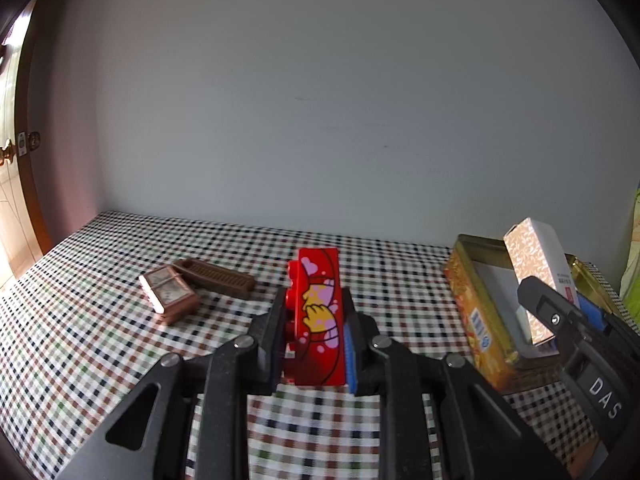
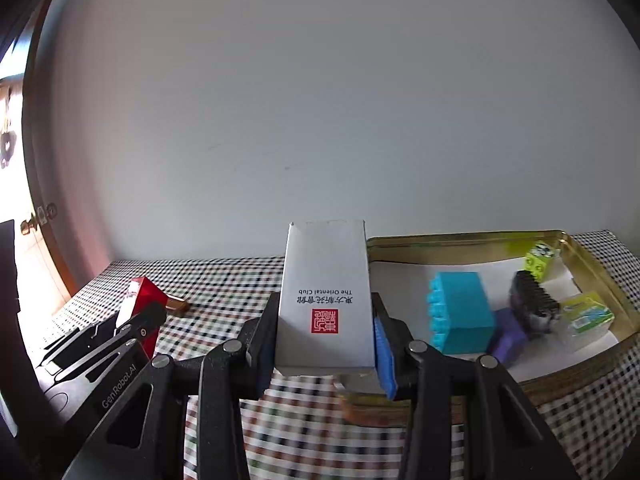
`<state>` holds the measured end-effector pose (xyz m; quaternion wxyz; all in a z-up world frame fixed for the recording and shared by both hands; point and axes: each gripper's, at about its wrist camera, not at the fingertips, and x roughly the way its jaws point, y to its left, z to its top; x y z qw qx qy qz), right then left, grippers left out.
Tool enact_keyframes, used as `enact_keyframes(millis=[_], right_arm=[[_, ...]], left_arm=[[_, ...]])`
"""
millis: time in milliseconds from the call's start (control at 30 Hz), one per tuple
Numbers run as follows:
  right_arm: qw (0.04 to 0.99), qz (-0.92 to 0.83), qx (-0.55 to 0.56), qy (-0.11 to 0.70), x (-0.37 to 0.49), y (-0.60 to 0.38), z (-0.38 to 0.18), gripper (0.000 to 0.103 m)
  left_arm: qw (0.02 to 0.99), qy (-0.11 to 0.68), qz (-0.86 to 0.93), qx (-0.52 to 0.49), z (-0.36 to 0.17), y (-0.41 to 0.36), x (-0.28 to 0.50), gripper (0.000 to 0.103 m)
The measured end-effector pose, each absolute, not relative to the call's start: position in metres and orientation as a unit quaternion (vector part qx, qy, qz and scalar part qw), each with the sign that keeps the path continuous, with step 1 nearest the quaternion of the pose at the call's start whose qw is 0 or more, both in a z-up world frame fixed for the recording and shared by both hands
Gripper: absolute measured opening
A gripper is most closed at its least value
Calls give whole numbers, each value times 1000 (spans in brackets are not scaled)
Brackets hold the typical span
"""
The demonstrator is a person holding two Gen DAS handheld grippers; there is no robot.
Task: Organize rigid objects
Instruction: 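Lift and carry the red block and white box over the gold tin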
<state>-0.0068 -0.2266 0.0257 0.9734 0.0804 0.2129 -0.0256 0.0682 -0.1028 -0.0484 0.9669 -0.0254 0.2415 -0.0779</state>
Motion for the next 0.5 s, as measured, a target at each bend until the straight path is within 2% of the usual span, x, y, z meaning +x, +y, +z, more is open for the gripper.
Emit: enact_keyframes(millis=[500], right_arm=[[976, -48, 87, 192, -29, -279, 31, 44]], left_arm=[[966, 231, -118, -10, -39, -166, 63, 21]])
